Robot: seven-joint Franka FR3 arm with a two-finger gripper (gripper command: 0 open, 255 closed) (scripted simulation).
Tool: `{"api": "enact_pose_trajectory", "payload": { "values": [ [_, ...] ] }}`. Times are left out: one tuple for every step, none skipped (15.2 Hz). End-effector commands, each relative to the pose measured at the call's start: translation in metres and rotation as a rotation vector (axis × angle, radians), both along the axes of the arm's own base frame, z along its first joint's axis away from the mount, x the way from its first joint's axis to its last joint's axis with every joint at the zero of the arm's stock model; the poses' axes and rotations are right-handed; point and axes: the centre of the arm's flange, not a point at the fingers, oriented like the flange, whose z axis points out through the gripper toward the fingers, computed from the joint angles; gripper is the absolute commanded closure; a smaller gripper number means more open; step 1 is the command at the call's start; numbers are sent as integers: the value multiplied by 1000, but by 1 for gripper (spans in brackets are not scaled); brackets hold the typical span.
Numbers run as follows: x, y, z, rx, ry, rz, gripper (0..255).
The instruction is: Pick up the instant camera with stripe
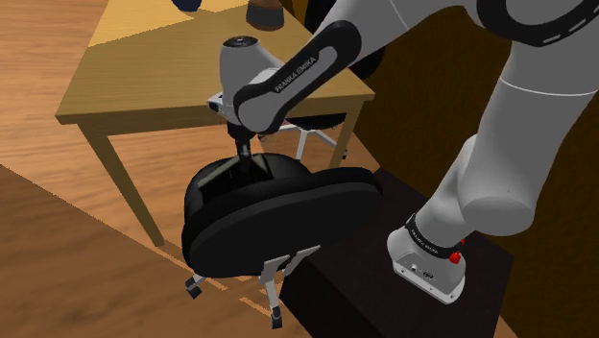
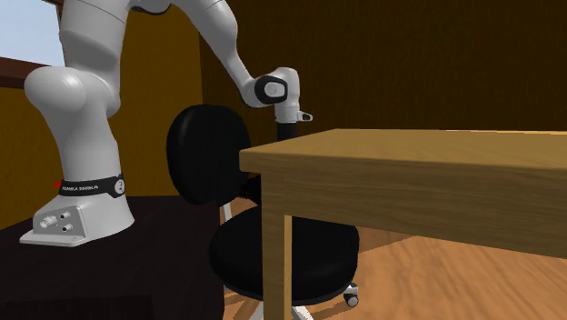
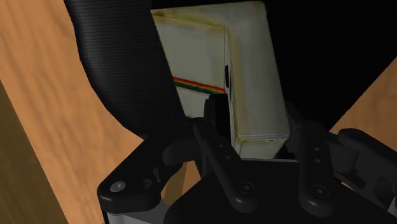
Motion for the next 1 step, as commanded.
{"api": "enact_pose_trajectory", "payload": {
  "values": [
    [1,0,6,2,-5,0,255]
  ]
}}
